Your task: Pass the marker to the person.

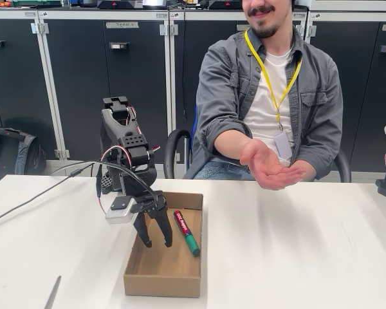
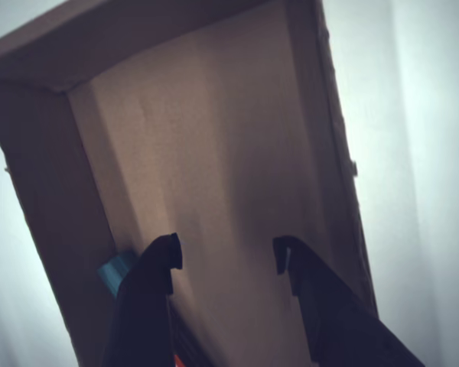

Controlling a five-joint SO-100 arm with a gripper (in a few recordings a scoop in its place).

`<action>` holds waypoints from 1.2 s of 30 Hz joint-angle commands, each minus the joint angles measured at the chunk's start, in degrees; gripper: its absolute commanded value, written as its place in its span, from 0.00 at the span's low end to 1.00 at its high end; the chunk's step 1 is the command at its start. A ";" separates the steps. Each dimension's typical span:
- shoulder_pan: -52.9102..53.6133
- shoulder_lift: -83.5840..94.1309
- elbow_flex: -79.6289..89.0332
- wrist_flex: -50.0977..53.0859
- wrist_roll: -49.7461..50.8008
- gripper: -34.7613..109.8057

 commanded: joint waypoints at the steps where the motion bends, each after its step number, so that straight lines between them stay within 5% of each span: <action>1: 0.62 2.11 -3.34 -1.58 -0.70 0.43; 16: -4.39 8.00 0.88 -16.26 -3.25 0.43; 23: -6.59 8.35 2.29 -5.27 0.35 0.44; 36: -14.85 10.20 3.60 -3.87 3.34 0.44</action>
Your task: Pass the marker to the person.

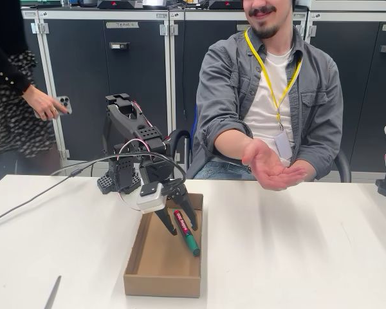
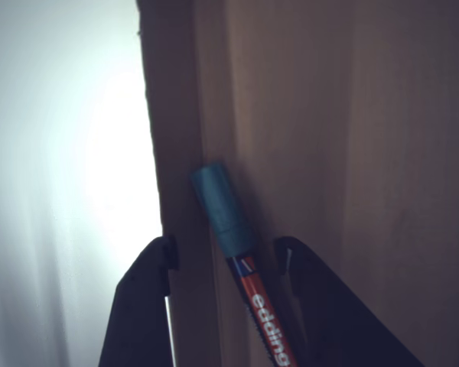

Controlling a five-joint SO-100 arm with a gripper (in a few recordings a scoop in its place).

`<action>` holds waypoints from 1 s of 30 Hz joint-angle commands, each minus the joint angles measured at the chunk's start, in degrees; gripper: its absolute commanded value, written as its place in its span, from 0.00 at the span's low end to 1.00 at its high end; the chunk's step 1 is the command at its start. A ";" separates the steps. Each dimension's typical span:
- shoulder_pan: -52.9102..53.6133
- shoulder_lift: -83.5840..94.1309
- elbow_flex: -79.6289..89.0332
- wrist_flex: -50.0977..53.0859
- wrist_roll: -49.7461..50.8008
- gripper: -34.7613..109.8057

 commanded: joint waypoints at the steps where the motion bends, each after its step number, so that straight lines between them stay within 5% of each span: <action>1: -1.67 2.81 -3.08 0.44 0.62 0.44; 30: 1.23 -4.13 -5.62 2.46 4.75 0.44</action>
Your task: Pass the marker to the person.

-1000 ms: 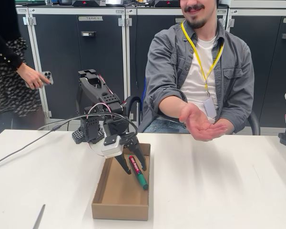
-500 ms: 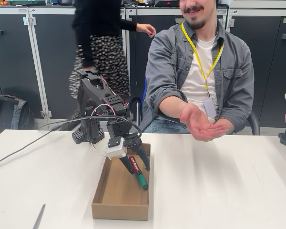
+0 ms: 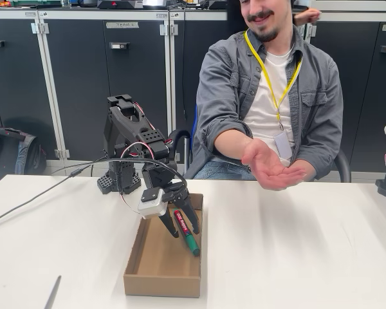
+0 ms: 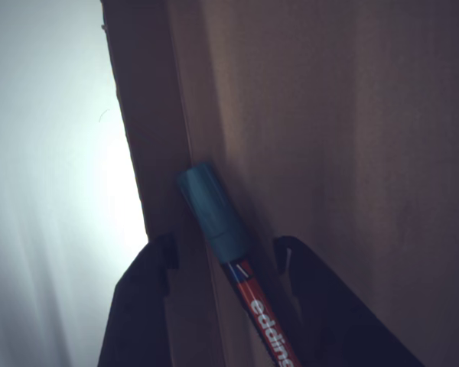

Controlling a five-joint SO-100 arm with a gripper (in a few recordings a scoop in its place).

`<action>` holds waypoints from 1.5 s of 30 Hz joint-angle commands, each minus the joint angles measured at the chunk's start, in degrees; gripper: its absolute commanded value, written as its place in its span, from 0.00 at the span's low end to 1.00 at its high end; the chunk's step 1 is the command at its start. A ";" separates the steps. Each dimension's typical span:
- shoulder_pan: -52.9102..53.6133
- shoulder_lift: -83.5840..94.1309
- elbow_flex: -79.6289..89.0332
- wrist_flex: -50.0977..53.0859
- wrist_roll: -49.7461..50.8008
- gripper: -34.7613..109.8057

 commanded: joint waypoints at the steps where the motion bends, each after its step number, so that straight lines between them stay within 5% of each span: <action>1: 0.70 -0.53 -3.43 1.14 0.88 0.44; 45: -0.44 0.18 -1.67 -3.78 -0.79 0.41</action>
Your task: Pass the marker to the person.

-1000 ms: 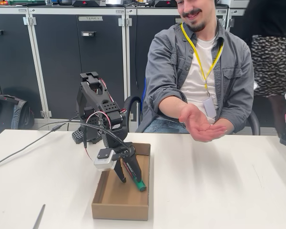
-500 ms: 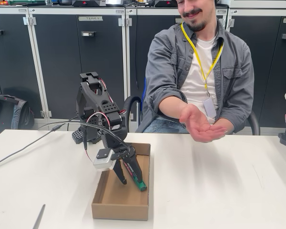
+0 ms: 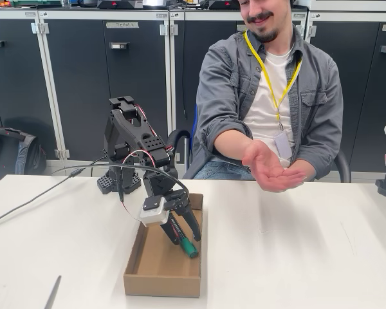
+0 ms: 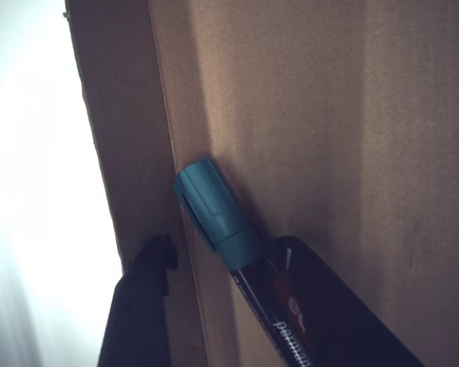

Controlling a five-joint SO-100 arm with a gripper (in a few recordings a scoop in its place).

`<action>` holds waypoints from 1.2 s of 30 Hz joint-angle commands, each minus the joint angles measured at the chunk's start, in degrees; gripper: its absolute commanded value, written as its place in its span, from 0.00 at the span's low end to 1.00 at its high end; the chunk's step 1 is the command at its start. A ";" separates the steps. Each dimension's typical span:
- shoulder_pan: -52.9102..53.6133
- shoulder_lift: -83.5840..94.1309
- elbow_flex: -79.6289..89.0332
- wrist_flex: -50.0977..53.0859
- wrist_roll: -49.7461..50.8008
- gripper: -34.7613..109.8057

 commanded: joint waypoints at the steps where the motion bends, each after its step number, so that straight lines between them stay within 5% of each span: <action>1: -0.18 3.69 -2.20 0.70 0.62 0.41; 5: 0.62 3.60 -0.44 2.02 1.67 0.36; 12: 0.62 4.39 2.20 2.72 6.86 0.41; 24: 0.35 5.10 2.11 3.78 9.05 0.21; 36: 0.35 6.06 -2.20 4.92 9.49 0.21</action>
